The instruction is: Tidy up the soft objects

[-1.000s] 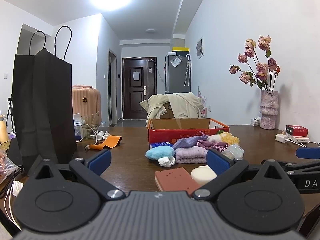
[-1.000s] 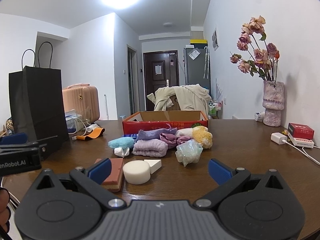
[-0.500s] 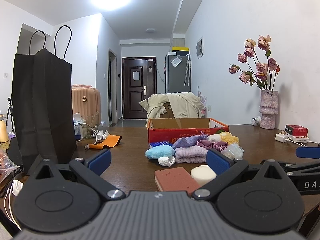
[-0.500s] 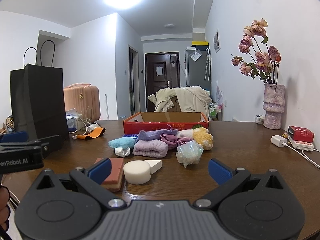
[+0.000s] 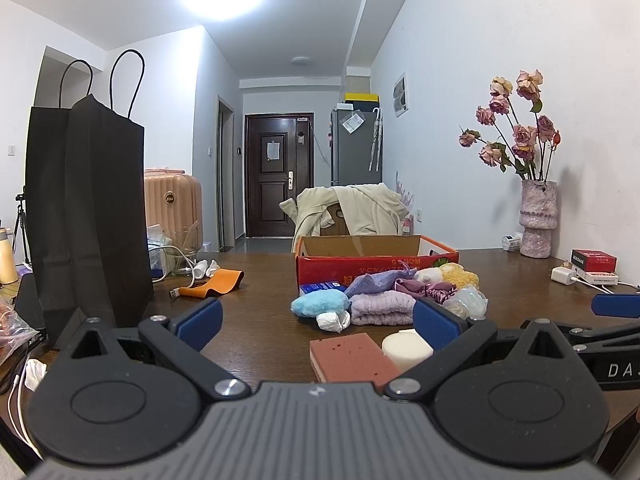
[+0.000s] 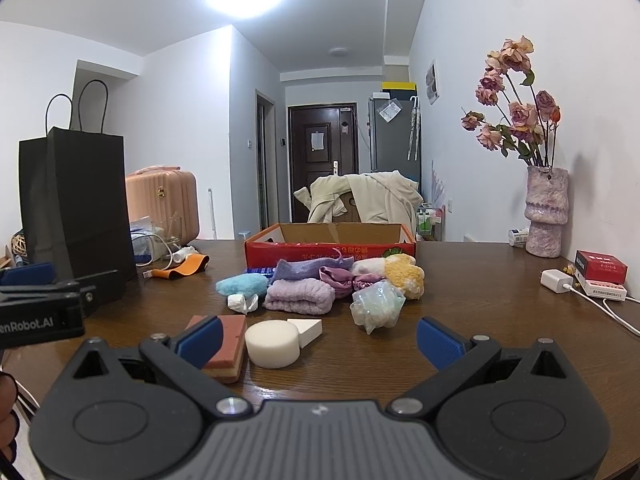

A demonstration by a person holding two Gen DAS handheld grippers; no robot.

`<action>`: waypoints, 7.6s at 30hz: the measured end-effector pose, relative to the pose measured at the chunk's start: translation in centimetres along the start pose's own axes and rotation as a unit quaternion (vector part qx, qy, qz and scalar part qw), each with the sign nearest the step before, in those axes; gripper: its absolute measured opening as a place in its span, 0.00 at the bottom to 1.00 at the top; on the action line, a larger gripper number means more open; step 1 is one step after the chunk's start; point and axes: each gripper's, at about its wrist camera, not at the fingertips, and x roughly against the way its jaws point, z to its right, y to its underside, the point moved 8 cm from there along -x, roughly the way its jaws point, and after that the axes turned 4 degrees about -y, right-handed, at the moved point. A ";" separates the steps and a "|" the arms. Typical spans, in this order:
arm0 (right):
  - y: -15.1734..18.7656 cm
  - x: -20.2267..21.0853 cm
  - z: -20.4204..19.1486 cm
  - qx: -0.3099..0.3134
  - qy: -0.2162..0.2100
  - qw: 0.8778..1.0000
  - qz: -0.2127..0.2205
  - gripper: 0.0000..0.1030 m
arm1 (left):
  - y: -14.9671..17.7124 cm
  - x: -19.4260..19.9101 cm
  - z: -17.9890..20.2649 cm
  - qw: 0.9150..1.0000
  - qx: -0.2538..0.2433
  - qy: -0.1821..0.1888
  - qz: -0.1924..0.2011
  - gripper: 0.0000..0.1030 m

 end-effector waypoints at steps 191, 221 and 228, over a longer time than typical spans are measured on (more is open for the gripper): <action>1.1 -23.3 4.9 -0.037 -0.042 0.983 -0.177 0.44 | 4.2 -24.3 6.8 0.962 0.046 0.142 -0.229 0.53; -4.3 -10.3 5.4 -0.035 -0.066 0.996 -0.038 0.28 | -3.4 -12.9 8.3 0.986 0.003 0.131 -0.107 0.52; -9.2 -14.7 8.4 -0.034 -0.091 0.995 -0.028 0.28 | -9.8 -21.5 9.4 0.980 0.015 0.171 -0.101 0.52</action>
